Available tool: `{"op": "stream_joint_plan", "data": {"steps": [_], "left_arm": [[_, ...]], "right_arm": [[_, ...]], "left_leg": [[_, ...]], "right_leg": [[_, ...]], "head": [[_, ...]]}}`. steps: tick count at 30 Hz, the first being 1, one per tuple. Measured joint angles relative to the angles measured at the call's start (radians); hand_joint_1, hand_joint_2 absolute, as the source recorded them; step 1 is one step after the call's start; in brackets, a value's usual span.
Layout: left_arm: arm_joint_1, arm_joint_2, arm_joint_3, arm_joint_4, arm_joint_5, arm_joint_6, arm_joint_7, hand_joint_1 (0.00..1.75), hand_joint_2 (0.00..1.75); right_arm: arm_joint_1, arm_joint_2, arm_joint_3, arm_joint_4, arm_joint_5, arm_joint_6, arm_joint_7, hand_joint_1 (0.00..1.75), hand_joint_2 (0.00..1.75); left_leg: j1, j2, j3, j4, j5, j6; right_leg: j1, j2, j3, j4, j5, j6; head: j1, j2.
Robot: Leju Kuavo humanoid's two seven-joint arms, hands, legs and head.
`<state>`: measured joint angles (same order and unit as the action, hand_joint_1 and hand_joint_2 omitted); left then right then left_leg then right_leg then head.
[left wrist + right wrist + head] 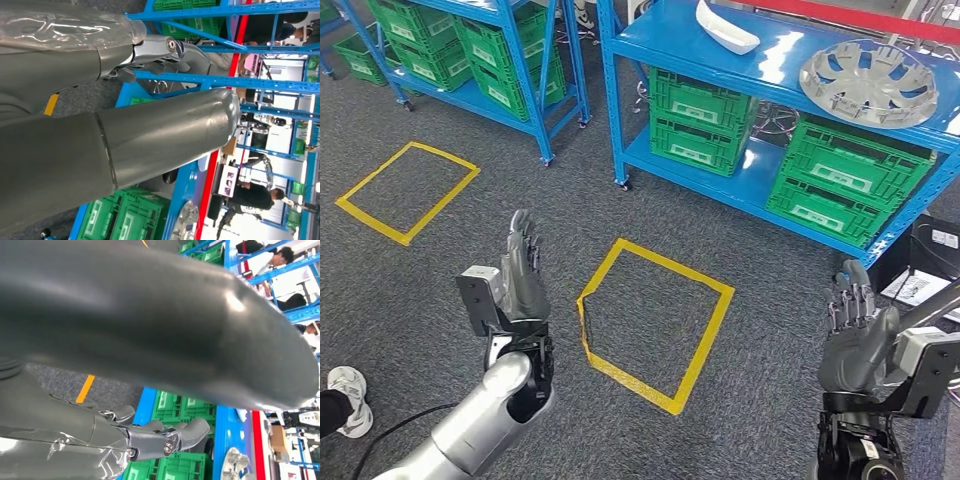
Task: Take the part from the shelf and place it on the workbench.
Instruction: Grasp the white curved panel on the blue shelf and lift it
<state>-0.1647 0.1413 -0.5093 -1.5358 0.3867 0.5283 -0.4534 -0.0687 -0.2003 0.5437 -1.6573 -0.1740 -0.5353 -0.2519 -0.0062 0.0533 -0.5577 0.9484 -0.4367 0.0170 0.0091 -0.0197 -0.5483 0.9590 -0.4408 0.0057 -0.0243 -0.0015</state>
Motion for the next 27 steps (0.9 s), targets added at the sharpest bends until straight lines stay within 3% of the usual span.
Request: {"op": "stream_joint_plan", "data": {"steps": [20,27], "left_arm": [[-0.012,0.008,0.0,0.0,0.003,0.011,-0.001,0.0,0.0],[-0.025,0.011,0.0,0.0,0.004,0.004,-0.003,0.0,0.0]], "right_arm": [[-0.002,0.0,0.011,0.002,-0.001,-0.013,0.009,0.0,0.0],[-0.002,0.0,0.011,0.005,0.004,-0.019,0.014,0.0,0.0]], "left_leg": [[-0.004,0.0,-0.001,0.003,-0.002,0.002],[-0.009,0.0,0.0,-0.001,-0.005,0.013]], "right_leg": [[-0.005,0.0,0.0,-0.001,0.001,0.002],[-0.01,-0.001,0.003,0.002,0.008,0.015]], "head": [[0.0,0.0],[0.0,0.0]]}}
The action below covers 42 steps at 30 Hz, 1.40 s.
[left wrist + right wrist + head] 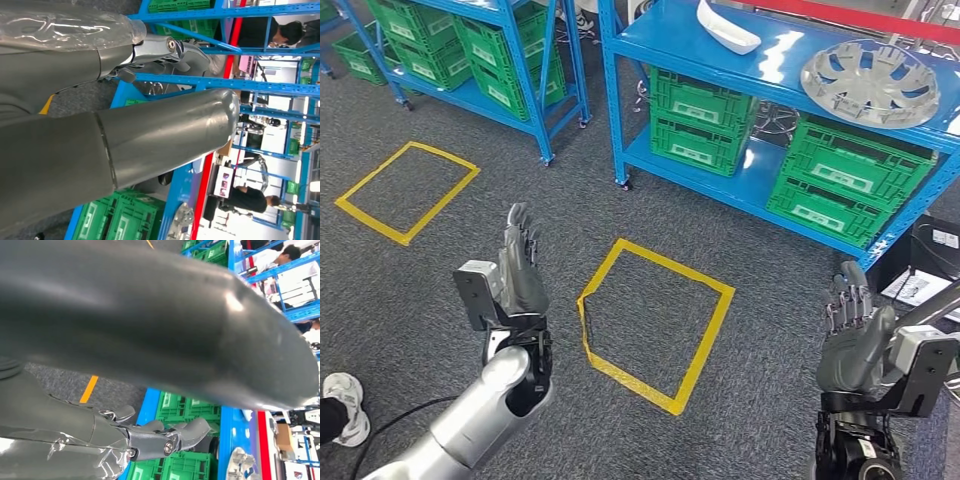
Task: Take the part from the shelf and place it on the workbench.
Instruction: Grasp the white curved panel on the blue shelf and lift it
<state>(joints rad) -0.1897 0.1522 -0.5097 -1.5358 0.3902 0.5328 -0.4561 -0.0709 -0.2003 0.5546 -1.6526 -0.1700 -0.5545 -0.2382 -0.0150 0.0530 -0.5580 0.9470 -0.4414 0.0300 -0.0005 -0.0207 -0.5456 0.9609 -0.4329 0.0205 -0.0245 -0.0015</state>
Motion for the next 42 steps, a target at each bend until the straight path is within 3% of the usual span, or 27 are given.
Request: {"op": "stream_joint_plan", "data": {"steps": [2,3,6,7,8,9,11,12,14,17,19,22,23,24,25,27,29,32,33,35,37,38,39,40,41,42], "left_arm": [[-0.005,-0.001,0.0,0.0,0.0,-0.003,-0.001,0.0,0.0],[-0.007,-0.001,0.0,0.0,0.0,-0.004,-0.001,0.0,0.0],[-0.012,-0.003,0.0,0.0,0.0,-0.006,-0.004,0.0,0.0],[-0.012,-0.004,-0.001,0.001,0.0,-0.008,-0.006,0.0,0.0],[-0.012,-0.005,-0.001,0.001,0.0,-0.01,-0.007,0.0,0.0],[-0.012,-0.005,-0.001,0.002,0.0,-0.012,-0.008,0.0,0.0],[-0.013,-0.007,-0.001,0.002,0.001,-0.016,-0.008,0.0,0.0],[-0.013,-0.008,-0.001,0.002,0.001,-0.016,-0.009,0.0,0.0],[-0.015,-0.008,-0.001,0.002,0.002,-0.017,-0.009,0.0,0.0],[-0.017,-0.009,-0.001,0.002,0.002,-0.018,-0.009,0.0,0.0],[-0.021,-0.009,-0.001,0.002,0.001,-0.018,-0.011,0.0,0.0],[-0.018,-0.008,-0.001,0.003,0.002,-0.018,-0.012,0.0,0.0],[-0.017,-0.008,-0.001,0.003,0.002,-0.018,-0.012,0.0,0.0],[-0.016,-0.007,-0.001,0.004,0.002,-0.018,-0.012,0.0,0.0],[-0.016,-0.007,-0.001,0.004,0.002,-0.018,-0.012,0.0,0.0],[-0.016,-0.007,-0.001,0.005,0.002,-0.018,-0.012,0.0,0.0],[-0.014,-0.006,-0.001,0.006,0.004,-0.018,-0.014,0.0,0.0],[-0.015,-0.007,-0.001,0.006,0.006,-0.018,-0.016,0.0,0.0],[-0.016,-0.007,-0.001,0.006,0.006,-0.018,-0.016,0.0,0.0],[-0.017,-0.007,-0.001,0.006,0.006,-0.018,-0.017,0.0,0.0],[-0.016,-0.008,-0.001,0.006,0.007,-0.018,-0.017,0.0,0.0],[-0.015,-0.008,-0.001,0.006,0.007,-0.018,-0.017,0.0,0.0],[-0.015,-0.008,-0.001,0.006,0.007,-0.018,-0.017,0.0,0.0],[-0.015,-0.008,-0.001,0.006,0.008,-0.018,-0.017,0.0,0.0],[-0.015,-0.008,-0.001,0.006,0.008,-0.018,-0.016,0.0,0.0],[-0.015,-0.008,-0.001,0.006,0.008,-0.018,-0.016,0.0,0.0]], "right_arm": [[0.001,0.0,-0.001,0.0,0.0,-0.001,0.001,0.0,0.0],[0.001,0.0,-0.002,0.0,0.001,-0.001,0.001,0.0,0.0],[0.003,0.0,-0.004,0.0,0.002,-0.001,0.002,0.0,0.0],[0.005,0.0,-0.004,0.0,0.002,-0.001,0.002,0.0,0.0],[0.007,0.0,-0.005,0.0,0.002,-0.001,0.002,0.0,0.0],[0.009,0.0,-0.005,0.0,0.003,-0.001,0.003,0.0,0.0],[0.012,0.0,-0.006,0.0,0.005,-0.001,0.003,0.0,0.0],[0.012,0.0,-0.006,0.0,0.005,-0.001,0.004,0.0,0.0],[0.014,0.0,-0.006,0.0,0.005,-0.001,0.004,0.0,0.0],[0.016,-0.001,-0.007,-0.001,0.006,-0.001,0.004,0.0,0.0],[0.013,-0.001,-0.008,-0.003,0.007,-0.001,0.003,0.0,0.0],[0.013,-0.001,-0.008,-0.004,0.008,0.0,0.003,0.0,0.0],[0.014,-0.001,-0.007,-0.004,0.008,0.0,0.003,0.0,0.0],[0.014,-0.001,-0.007,-0.004,0.008,0.0,0.003,0.0,0.0],[0.014,-0.001,-0.007,-0.004,0.008,0.0,0.003,0.0,0.0],[0.014,-0.001,-0.007,-0.004,0.008,0.0,0.004,0.0,0.0],[0.015,-0.001,-0.006,-0.004,0.008,0.0,0.006,0.0,0.0],[0.017,-0.001,-0.006,-0.005,0.009,0.0,0.007,0.0,0.0],[0.017,-0.001,-0.006,-0.005,0.009,0.0,0.007,0.0,0.0],[0.017,-0.001,-0.006,-0.005,0.01,0.0,0.007,0.0,0.0],[0.019,-0.001,-0.006,-0.005,0.01,0.0,0.007,0.0,0.0],[0.021,-0.001,-0.006,-0.005,0.01,0.0,0.007,0.0,0.0],[0.023,-0.001,-0.006,-0.005,0.01,0.0,0.007,0.0,0.0],[0.023,-0.001,-0.006,-0.005,0.011,0.0,0.007,0.0,0.0],[0.024,-0.001,-0.006,-0.005,0.011,0.001,0.007,0.0,0.0],[0.024,-0.001,-0.006,-0.005,0.011,0.001,0.007,0.0,0.0]], "left_leg": [[0.006,0.0,0.01,-0.013,0.002,0.006],[0.009,0.001,0.016,-0.018,0.003,0.008],[0.011,0.001,0.024,-0.024,0.0,0.013],[0.012,0.001,0.027,-0.023,-0.003,0.013],[0.013,0.0,0.03,-0.023,-0.005,0.011],[0.014,-0.001,0.036,-0.023,-0.009,0.008],[0.017,-0.002,0.05,-0.022,-0.02,-0.002],[0.018,-0.002,0.057,-0.021,-0.025,-0.007],[0.019,-0.001,0.064,-0.017,-0.035,-0.021],[0.022,-0.002,0.073,0.003,-0.045,-0.039],[0.027,-0.02,0.032,0.086,-0.06,-0.046],[0.031,-0.042,-0.111,0.281,-0.118,-0.055],[0.031,-0.044,-0.145,0.306,-0.13,-0.055],[0.031,-0.045,-0.162,0.295,-0.126,-0.055],[0.031,-0.045,-0.163,0.251,-0.097,-0.053],[0.029,-0.045,-0.138,0.113,0.006,-0.047],[0.026,-0.047,-0.118,0.029,0.068,-0.039],[0.028,-0.051,-0.095,0.013,0.07,-0.023],[0.028,-0.051,-0.084,0.011,0.066,-0.017],[0.026,-0.051,-0.062,0.009,0.055,-0.006],[0.022,-0.05,-0.043,0.009,0.037,0.001],[0.019,-0.05,-0.031,0.009,0.027,0.002],[0.017,-0.051,-0.017,0.009,0.016,0.004],[0.013,-0.051,-0.001,0.008,0.005,0.005],[0.01,-0.052,0.017,0.007,-0.007,0.006],[0.007,-0.052,0.032,0.006,-0.018,0.006]], "right_leg": [[0.0,0.003,-0.004,0.017,-0.003,0.009],[-0.001,0.007,-0.016,0.043,-0.019,0.012],[-0.006,0.015,-0.105,0.218,-0.101,0.022],[-0.008,0.016,-0.134,0.268,-0.116,0.025],[-0.011,0.016,-0.148,0.284,-0.114,0.027],[-0.013,0.016,-0.143,0.263,-0.092,0.028],[-0.018,0.012,-0.089,0.134,-0.015,0.026],[-0.017,0.008,-0.066,0.07,0.004,0.023],[-0.01,0.001,-0.041,0.007,0.008,0.008],[-0.008,0.009,-0.021,0.001,0.002,-0.018],[-0.011,0.018,0.001,-0.003,-0.003,-0.028],[-0.011,0.03,0.023,-0.006,-0.021,-0.038],[-0.011,0.035,0.032,-0.007,-0.029,-0.038],[-0.011,0.04,0.044,-0.007,-0.039,-0.037],[-0.011,0.044,0.058,-0.007,-0.05,-0.036],[-0.01,0.051,0.084,-0.006,-0.074,-0.03],[-0.005,0.057,0.099,-0.009,-0.097,-0.019],[-0.002,0.055,0.121,0.001,-0.109,-0.001],[-0.003,0.048,0.115,0.027,-0.112,0.004],[-0.005,0.035,0.059,0.131,-0.141,0.01],[-0.006,0.032,-0.025,0.253,-0.198,0.013],[-0.006,0.032,-0.059,0.284,-0.224,0.013],[-0.004,0.032,-0.077,0.281,-0.233,0.01],[-0.002,0.032,-0.082,0.249,-0.217,0.004],[0.003,0.031,-0.075,0.19,-0.17,-0.008],[0.011,0.031,-0.066,0.122,-0.101,-0.023]], "head": [[0.0,0.0],[0.002,0.0],[0.005,0.0],[0.005,0.0],[0.005,0.0],[0.005,0.0],[0.005,0.0],[0.006,0.0],[0.007,0.0],[0.006,0.0],[0.002,0.0],[-0.005,0.0],[-0.006,0.0],[-0.007,0.0],[-0.009,0.0],[-0.011,0.0],[-0.012,0.0],[-0.008,0.0],[-0.006,0.0],[-0.003,0.0],[-0.001,0.0],[0.0,0.0],[0.0,0.0],[0.001,0.0],[0.003,0.0],[0.004,0.0]]}}
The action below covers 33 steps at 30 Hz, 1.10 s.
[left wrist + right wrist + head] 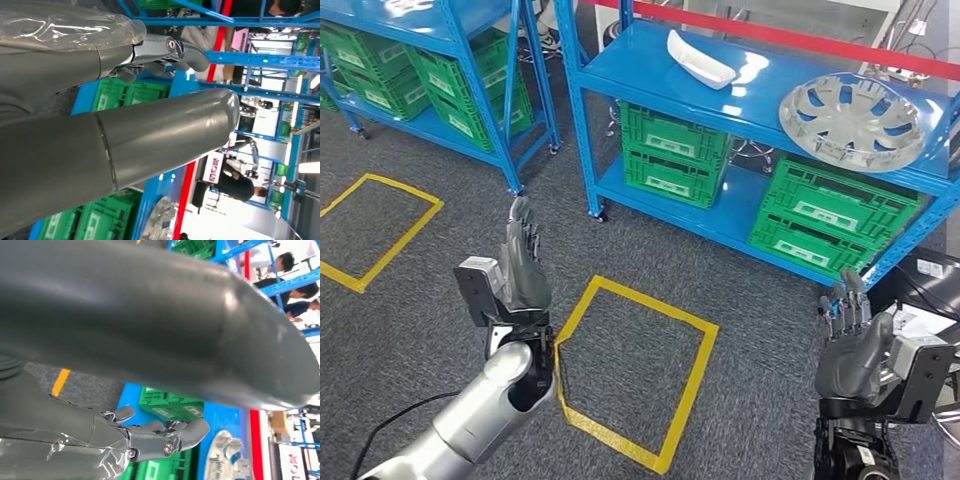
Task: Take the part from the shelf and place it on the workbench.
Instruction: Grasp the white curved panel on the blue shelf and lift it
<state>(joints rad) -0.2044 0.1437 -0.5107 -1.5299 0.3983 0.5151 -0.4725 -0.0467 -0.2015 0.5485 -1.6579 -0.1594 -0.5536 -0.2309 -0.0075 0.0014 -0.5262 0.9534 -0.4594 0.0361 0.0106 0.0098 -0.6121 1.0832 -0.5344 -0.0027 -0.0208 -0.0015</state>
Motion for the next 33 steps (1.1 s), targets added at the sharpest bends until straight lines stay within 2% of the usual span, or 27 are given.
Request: {"op": "stream_joint_plan", "data": {"steps": [1,2,3,5,7,8,10,11,12,13,14,15,16,17,18,20,21,22,23,26,27,28,29,30,31,32,33], "left_arm": [[0.0,0.0,0.0,0.0,0.001,0.0,0.0,0.0,0.0],[0.0,-0.001,-0.001,0.001,0.002,0.001,0.0,0.0,0.0],[0.001,-0.001,-0.001,0.001,0.004,0.002,0.0,0.0,0.0],[-0.001,-0.002,-0.002,0.0,0.006,0.003,-0.001,0.0,0.0],[-0.004,-0.001,-0.003,0.0,0.008,0.003,-0.002,0.0,0.0],[-0.004,-0.001,-0.004,0.0,0.008,0.003,-0.003,0.0,0.0],[-0.002,0.0,-0.004,0.0,0.01,0.003,-0.003,0.0,0.0],[-0.001,0.0,-0.005,0.0,0.01,0.003,-0.003,0.0,0.0],[0.0,0.001,-0.005,0.0,0.01,0.003,-0.003,0.0,0.0],[0.001,0.002,-0.005,0.0,0.01,0.003,-0.003,0.0,0.0],[0.001,0.002,-0.005,0.0,0.01,0.003,-0.003,0.0,0.0],[0.001,0.003,-0.005,0.0,0.01,0.003,-0.003,0.0,0.0],[0.001,0.003,-0.005,0.0,0.01,0.003,-0.003,0.0,0.0],[0.002,0.003,-0.006,0.0,0.011,0.003,-0.002,0.0,0.0],[0.003,0.003,-0.006,0.0,0.012,0.003,-0.002,0.0,0.0],[0.004,0.003,-0.007,-0.001,0.013,0.004,-0.001,0.0,0.0],[0.004,0.003,-0.007,-0.001,0.013,0.004,-0.002,0.0,0.0],[0.003,0.003,-0.007,-0.001,0.012,0.004,-0.002,0.0,0.0],[0.003,0.003,-0.007,-0.001,0.012,0.004,-0.002,0.0,0.0],[0.003,0.002,-0.008,-0.001,0.011,0.004,-0.002,0.0,0.0],[0.003,0.002,-0.008,-0.001,0.011,0.004,-0.002,0.0,0.0],[0.003,0.002,-0.008,-0.001,0.011,0.004,-0.002,0.0,0.0],[0.004,0.001,-0.008,-0.001,0.011,0.004,-0.002,0.0,0.0],[0.004,0.001,-0.008,-0.001,0.011,0.004,-0.002,0.0,0.0],[0.003,0.001,-0.008,-0.001,0.011,0.004,-0.002,0.0,0.0],[0.003,0.0,-0.008,-0.001,0.011,0.004,-0.002,0.0,0.0],[0.003,0.0,-0.009,0.0,0.012,0.004,-0.002,0.0,0.0]], "right_arm": [[0.001,0.0,0.0,0.0,0.0,0.0,0.0,0.0,0.0],[0.002,-0.001,0.0,0.0,0.0,0.001,0.0,0.0,0.0],[0.003,-0.001,0.0,0.0,0.0,0.001,0.0,0.0,0.0],[0.004,-0.001,0.0,-0.002,0.001,0.0,-0.002,0.0,0.0],[0.005,-0.001,-0.001,-0.004,0.004,-0.001,-0.003,0.0,0.0],[0.005,-0.001,-0.001,-0.005,0.005,-0.002,-0.003,0.0,0.0],[0.006,-0.001,-0.001,-0.006,0.005,-0.003,-0.003,0.0,0.0],[0.007,-0.001,-0.001,-0.006,0.005,-0.003,-0.003,0.0,0.0],[0.009,-0.001,0.0,-0.006,0.005,-0.003,-0.003,0.0,0.0],[0.009,-0.001,0.0,-0.006,0.005,-0.003,-0.003,0.0,0.0],[0.01,-0.001,0.0,-0.006,0.005,-0.003,-0.003,0.0,0.0],[0.01,-0.001,0.0,-0.006,0.005,-0.003,-0.003,0.0,0.0],[0.01,-0.001,0.0,-0.006,0.005,-0.003,-0.002,0.0,0.0],[0.01,-0.001,0.0,-0.006,0.005,-0.003,-0.002,0.0,0.0],[0.01,-0.001,0.0,-0.007,0.005,-0.003,-0.002,0.0,0.0],[0.011,-0.001,-0.001,-0.008,0.005,-0.003,-0.002,0.0,0.0],[0.011,-0.001,-0.001,-0.008,0.005,-0.003,-0.002,0.0,0.0],[0.011,-0.001,0.0,-0.008,0.005,-0.003,-0.002,0.0,0.0],[0.01,-0.001,0.0,-0.008,0.005,-0.004,-0.002,0.0,0.0],[0.012,-0.001,0.0,-0.008,0.005,-0.004,-0.002,0.0,0.0],[0.013,-0.001,0.0,-0.008,0.005,-0.004,-0.002,0.0,0.0],[0.013,-0.001,0.0,-0.008,0.005,-0.005,-0.002,0.0,0.0],[0.013,-0.001,0.0,-0.008,0.005,-0.005,-0.002,0.0,0.0],[0.013,-0.001,0.0,-0.008,0.005,-0.005,-0.002,0.0,0.0],[0.013,-0.001,0.0,-0.008,0.005,-0.006,-0.002,0.0,0.0],[0.014,-0.001,-0.001,-0.008,0.005,-0.006,-0.002,0.0,0.0],[0.014,-0.001,-0.001,-0.008,0.005,-0.006,-0.002,0.0,0.0]], "left_leg": [[-0.002,-0.001,0.011,-0.001,-0.009,-0.002],[-0.001,-0.002,0.019,-0.003,-0.017,-0.005],[0.0,-0.003,0.023,0.0,-0.02,-0.009],[0.001,-0.004,0.031,0.007,-0.023,-0.02],[0.002,-0.006,0.018,0.054,-0.036,-0.031],[0.004,-0.006,-0.01,0.106,-0.053,-0.037],[0.011,-0.006,-0.097,0.235,-0.102,-0.052],[0.016,-0.006,-0.137,0.278,-0.123,-0.058],[0.022,-0.006,-0.163,0.289,-0.131,-0.064],[0.028,-0.005,-0.17,0.263,-0.114,-0.071],[0.035,-0.005,-0.159,0.205,-0.072,-0.08],[0.043,-0.004,-0.14,0.131,-0.014,-0.089],[0.049,0.002,-0.124,0.065,0.028,-0.094],[0.052,0.006,-0.113,0.023,0.056,-0.096],[0.055,0.009,-0.109,0.004,0.066,-0.091],[0.054,0.009,-0.102,0.007,0.062,-0.072],[0.053,0.008,-0.095,0.008,0.062,-0.061],[0.051,0.007,-0.087,0.008,0.059,-0.051],[0.049,0.006,-0.079,0.008,0.056,-0.043],[0.038,0.006,-0.062,0.008,0.038,-0.028],[0.034,0.005,-0.055,0.008,0.031,-0.026],[0.03,0.004,-0.045,0.008,0.023,-0.025],[0.026,0.004,-0.033,0.008,0.015,-0.024],[0.023,0.003,-0.021,0.006,0.006,-0.023],[0.02,0.003,-0.009,0.005,-0.001,-0.024],[0.02,0.003,-0.001,0.002,-0.007,-0.026],[0.02,0.002,0.005,0.0,-0.01,-0.03]], "right_leg": [[0.008,0.001,0.008,-0.054,0.055,-0.014],[0.016,0.002,0.014,-0.094,0.096,-0.024],[0.02,0.003,0.018,-0.115,0.114,-0.03],[0.018,0.003,0.043,-0.136,0.113,-0.032],[0.008,0.003,0.077,-0.155,0.115,-0.033],[0.003,0.003,0.092,-0.161,0.114,-0.033],[-0.006,0.004,0.104,-0.165,0.106,-0.031],[-0.011,0.005,0.11,-0.166,0.099,-0.028],[-0.017,0.006,0.117,-0.165,0.091,-0.022],[-0.023,0.007,0.127,-0.165,0.082,-0.016],[-0.03,0.008,0.14,-0.164,0.071,-0.008],[-0.035,0.009,0.148,-0.162,0.059,0.001],[-0.037,0.01,0.157,-0.157,0.045,0.01],[-0.036,0.01,0.16,-0.152,0.03,0.019],[-0.034,0.011,0.165,-0.147,0.02,0.029],[-0.035,0.009,0.178,-0.142,0.007,0.043],[-0.037,0.006,0.184,-0.133,0.001,0.048],[-0.039,0.003,0.174,-0.106,-0.013,0.05],[-0.039,-0.001,0.151,-0.06,-0.035,0.052],[-0.035,-0.003,0.028,0.134,-0.116,0.05],[-0.034,-0.003,0.0,0.159,-0.122,0.046],[-0.031,-0.003,-0.01,0.144,-0.106,0.04],[-0.026,-0.003,-0.002,0.093,-0.064,0.03],[-0.019,-0.003,0.013,0.022,-0.006,0.016],[-0.011,-0.003,0.027,-0.037,0.038,0.004],[-0.003,-0.003,0.037,-0.082,0.064,-0.008],[0.003,-0.002,0.042,-0.104,0.078,-0.016]], "head": [[-0.001,0.0],[0.0,0.0],[-0.001,0.0],[0.001,0.0],[0.0,0.0],[-0.001,0.0],[-0.004,0.0],[-0.004,0.0],[-0.004,0.0],[-0.005,0.0],[-0.005,0.0],[-0.006,0.0],[-0.009,0.0],[-0.01,0.0],[-0.01,0.0],[-0.006,0.0],[-0.003,0.0],[-0.001,0.0],[0.001,0.0],[0.003,0.0],[0.003,0.0],[0.004,0.0],[0.004,0.0],[0.004,0.0],[0.003,0.0],[0.003,0.0],[0.003,0.0]]}}
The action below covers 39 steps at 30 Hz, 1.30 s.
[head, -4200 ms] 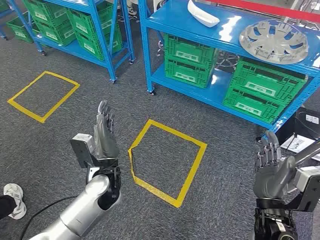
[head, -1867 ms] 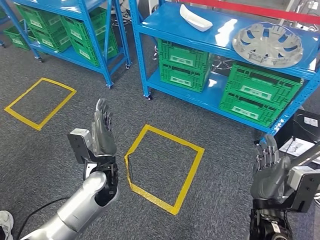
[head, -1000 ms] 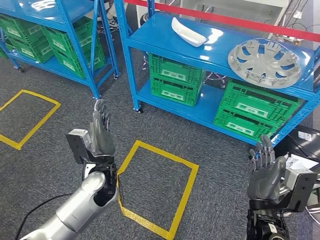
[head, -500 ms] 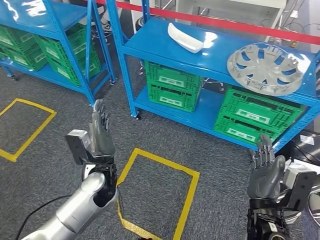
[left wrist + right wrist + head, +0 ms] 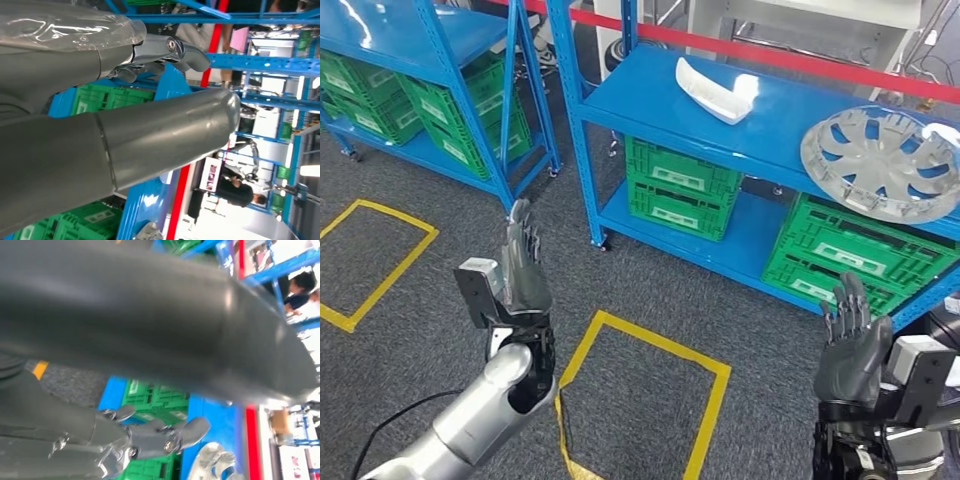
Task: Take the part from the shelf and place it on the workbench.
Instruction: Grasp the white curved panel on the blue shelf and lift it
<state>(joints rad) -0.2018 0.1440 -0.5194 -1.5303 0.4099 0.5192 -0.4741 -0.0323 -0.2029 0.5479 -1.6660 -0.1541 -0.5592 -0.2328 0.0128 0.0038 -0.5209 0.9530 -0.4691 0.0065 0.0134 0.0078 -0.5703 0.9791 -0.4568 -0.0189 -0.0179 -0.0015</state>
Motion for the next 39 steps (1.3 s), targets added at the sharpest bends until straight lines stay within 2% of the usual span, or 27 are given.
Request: {"op": "stream_joint_plan", "data": {"steps": [2,4,6,8,9,10,11,12,13,14,15,18,20,21,23,24,25,26,28,29,30,31,33,35,36,38,39], "left_arm": [[0.0,0.0,-0.001,0.0,0.0,0.0,0.0,0.0,0.0],[-0.001,0.001,-0.002,0.0,0.0,0.0,-0.001,0.0,0.0],[-0.003,0.002,-0.002,0.0,0.001,0.001,-0.001,0.0,0.0],[0.002,0.006,-0.002,0.0,0.003,0.007,-0.001,0.0,0.0],[0.007,0.009,-0.002,0.0,0.005,0.013,0.0,0.0,0.0],[0.011,0.013,-0.002,-0.002,0.006,0.018,0.0,0.0,0.0],[0.014,0.017,-0.002,-0.004,0.007,0.022,0.0,0.0,0.0],[0.016,0.021,-0.002,-0.006,0.007,0.025,0.001,0.0,0.0],[0.017,0.023,-0.002,-0.008,0.008,0.027,0.001,0.0,0.0],[0.017,0.025,-0.002,-0.009,0.008,0.028,0.002,0.0,0.0],[0.018,0.027,-0.002,-0.012,0.008,0.028,0.002,0.0,0.0],[0.024,0.03,-0.002,-0.02,0.009,0.028,0.003,0.0,0.0],[0.024,0.032,-0.002,-0.026,0.009,0.028,0.002,0.0,0.0],[0.024,0.032,-0.002,-0.028,0.009,0.028,0.002,0.0,0.0],[0.024,0.033,-0.002,-0.03,0.009,0.028,0.002,0.0,0.0],[0.025,0.033,-0.002,-0.03,0.009,0.028,0.002,0.0,0.0],[0.026,0.033,-0.002,-0.03,0.009,0.028,0.002,0.0,0.0],[0.026,0.033,-0.002,-0.031,0.009,0.028,0.002,0.0,0.0],[0.026,0.034,-0.002,-0.032,0.009,0.028,0.002,0.0,0.0],[0.026,0.034,-0.002,-0.033,0.009,0.028,0.002,0.0,0.0],[0.025,0.035,-0.002,-0.033,0.009,0.028,0.002,0.0,0.0],[0.025,0.035,-0.002,-0.034,0.009,0.028,0.002,0.0,0.0],[0.026,0.035,-0.002,-0.034,0.009,0.028,0.002,0.0,0.0],[0.025,0.036,-0.002,-0.036,0.009,0.028,0.002,0.0,0.0],[0.025,0.037,-0.002,-0.038,0.009,0.028,0.002,0.0,0.0],[0.027,0.038,-0.002,-0.039,0.009,0.029,0.002,0.0,0.0],[0.029,0.039,-0.002,-0.039,0.009,0.029,0.002,0.0,0.0]], "right_arm": [[0.0,0.0,0.0,-0.001,0.0,0.0,0.0,0.0,0.0],[-0.002,0.0,0.0,-0.002,0.001,0.0,-0.001,0.0,0.0],[-0.005,0.001,-0.001,-0.003,0.001,0.0,-0.001,0.0,0.0],[-0.006,0.001,-0.001,-0.002,0.0,0.003,-0.001,0.0,0.0],[-0.006,0.001,0.0,-0.002,-0.001,0.005,-0.001,0.0,0.0],[-0.007,0.001,0.001,-0.002,-0.003,0.007,-0.001,0.0,0.0],[-0.008,0.001,0.002,-0.002,-0.004,0.008,-0.001,0.0,0.0],[-0.009,0.001,0.002,-0.002,-0.005,0.009,-0.001,0.0,0.0],[-0.011,0.001,0.002,-0.002,-0.006,0.01,-0.001,0.0,0.0],[-0.013,0.001,0.002,-0.001,-0.007,0.01,-0.001,0.0,0.0],[-0.016,0.001,0.003,-0.001,-0.008,0.011,0.0,0.0,0.0],[-0.021,0.001,0.005,0.0,-0.01,0.012,0.0,0.0,0.0],[-0.024,0.001,0.006,0.0,-0.01,0.012,-0.001,0.0,0.0],[-0.025,0.001,0.006,0.0,-0.01,0.012,-0.001,0.0,0.0],[-0.025,0.001,0.007,0.001,-0.01,0.012,-0.001,0.0,0.0],[-0.025,0.001,0.008,0.001,-0.01,0.012,-0.001,0.0,0.0],[-0.024,0.001,0.008,0.002,-0.01,0.012,-0.001,0.0,0.0],[-0.024,0.001,0.009,0.002,-0.01,0.012,-0.001,0.0,0.0],[-0.025,0.001,0.009,0.003,-0.01,0.012,-0.001,0.0,0.0],[-0.025,0.001,0.009,0.003,-0.01,0.012,-0.001,0.0,0.0],[-0.025,0.001,0.009,0.003,-0.01,0.012,-0.001,0.0,0.0],[-0.025,0.001,0.009,0.003,-0.01,0.012,0.0,0.0,0.0],[-0.025,0.001,0.009,0.003,-0.011,0.012,0.0,0.0,0.0],[-0.027,0.001,0.008,0.002,-0.011,0.012,-0.001,0.0,0.0],[-0.028,0.001,0.008,0.002,-0.011,0.012,-0.001,0.0,0.0],[-0.029,0.001,0.008,0.002,-0.011,0.012,-0.001,0.0,0.0],[-0.028,0.001,0.009,0.002,-0.011,0.012,-0.001,0.0,0.0]], "left_leg": [[0.0,-0.001,0.009,0.007,0.001,-0.01],[0.0,-0.001,0.007,0.039,-0.013,-0.018],[0.002,-0.002,-0.041,0.13,-0.054,-0.024],[0.003,-0.002,-0.122,0.247,-0.098,-0.031],[0.003,-0.002,-0.154,0.276,-0.101,-0.033],[0.003,-0.002,-0.168,0.268,-0.082,-0.035],[0.004,-0.002,-0.163,0.221,-0.04,-0.035],[0.004,-0.001,-0.144,0.149,0.015,-0.033],[0.002,-0.002,-0.123,0.082,0.053,-0.031],[0.0,-0.002,-0.107,0.033,0.07,-0.026],[-0.002,-0.003,-0.1,0.008,0.078,-0.02],[-0.003,-0.006,-0.094,0.003,0.075,0.001],[0.002,-0.006,-0.083,-0.003,0.07,0.011],[0.003,-0.005,-0.078,-0.005,0.067,0.015],[0.003,-0.005,-0.073,-0.005,0.061,0.02],[0.003,-0.005,-0.071,-0.005,0.058,0.02],[0.004,-0.006,-0.068,-0.004,0.055,0.019],[0.005,-0.007,-0.062,-0.004,0.051,0.017],[0.006,-0.009,-0.047,-0.005,0.042,0.01],[0.006,-0.01,-0.043,-0.005,0.039,0.005],[0.005,-0.011,-0.04,-0.005,0.037,0.0],[0.004,-0.011,-0.041,-0.006,0.038,-0.005],[0.005,-0.01,-0.04,-0.009,0.038,-0.015],[0.006,-0.009,-0.054,0.027,0.015,-0.024],[0.006,-0.009,-0.077,0.077,-0.01,-0.027],[0.005,-0.009,-0.152,0.221,-0.066,-0.031],[0.005,-0.009,-0.186,0.276,-0.08,-0.032]], "right_leg": [[0.003,0.002,0.014,-0.015,0.002,-0.007],[-0.002,0.001,0.043,-0.032,0.015,-0.008],[-0.006,0.0,0.06,-0.04,0.016,-0.011],[-0.007,0.001,0.062,-0.041,0.011,-0.014],[-0.007,0.002,0.065,-0.04,0.006,-0.014],[-0.007,0.004,0.07,-0.04,0.0,-0.014],[-0.008,0.006,0.077,-0.04,-0.007,-0.011],[-0.008,0.007,0.087,-0.039,-0.015,-0.008],[-0.008,0.007,0.094,-0.038,-0.023,-0.004],[-0.008,0.007,0.097,-0.036,-0.03,0.001],[-0.007,0.007,0.097,-0.034,-0.035,0.006],[-0.004,0.006,0.098,-0.032,-0.051,0.022],[-0.005,0.004,0.081,0.015,-0.083,0.033],[-0.008,0.002,0.053,0.073,-0.109,0.038],[-0.015,0.002,-0.029,0.218,-0.159,0.046],[-0.019,0.001,-0.062,0.265,-0.165,0.049],[-0.021,0.001,-0.077,0.274,-0.15,0.051],[-0.024,0.0,-0.072,0.24,-0.115,0.052],[-0.025,-0.001,-0.019,0.099,-0.028,0.05],[-0.023,-0.001,0.006,0.036,-0.002,0.048],[-0.02,-0.001,0.023,-0.002,0.009,0.045],[-0.017,0.0,0.029,-0.014,0.006,0.041],[-0.016,0.002,0.035,-0.021,0.008,0.03],[-0.02,0.002,0.043,-0.032,0.013,0.017],[-0.021,0.002,0.047,-0.037,0.015,0.011],[-0.019,0.001,0.047,-0.037,0.013,0.004],[-0.017,0.001,0.048,-0.037,0.011,0.002]], "head": [[0.001,0.0],[0.0,0.0],[-0.001,0.0],[-0.003,0.0],[-0.004,0.0],[-0.005,0.0],[-0.006,0.0],[-0.006,0.0],[-0.006,0.0],[-0.006,0.0],[-0.005,0.0],[-0.005,0.0],[-0.003,0.0],[-0.001,0.0],[0.001,0.0],[0.001,0.0],[0.001,0.0],[0.001,0.0],[0.002,0.0],[0.002,0.0],[0.002,0.0],[0.002,0.0],[0.0,0.0],[-0.001,0.0],[-0.001,0.0],[-0.003,0.0],[-0.004,0.0]]}}
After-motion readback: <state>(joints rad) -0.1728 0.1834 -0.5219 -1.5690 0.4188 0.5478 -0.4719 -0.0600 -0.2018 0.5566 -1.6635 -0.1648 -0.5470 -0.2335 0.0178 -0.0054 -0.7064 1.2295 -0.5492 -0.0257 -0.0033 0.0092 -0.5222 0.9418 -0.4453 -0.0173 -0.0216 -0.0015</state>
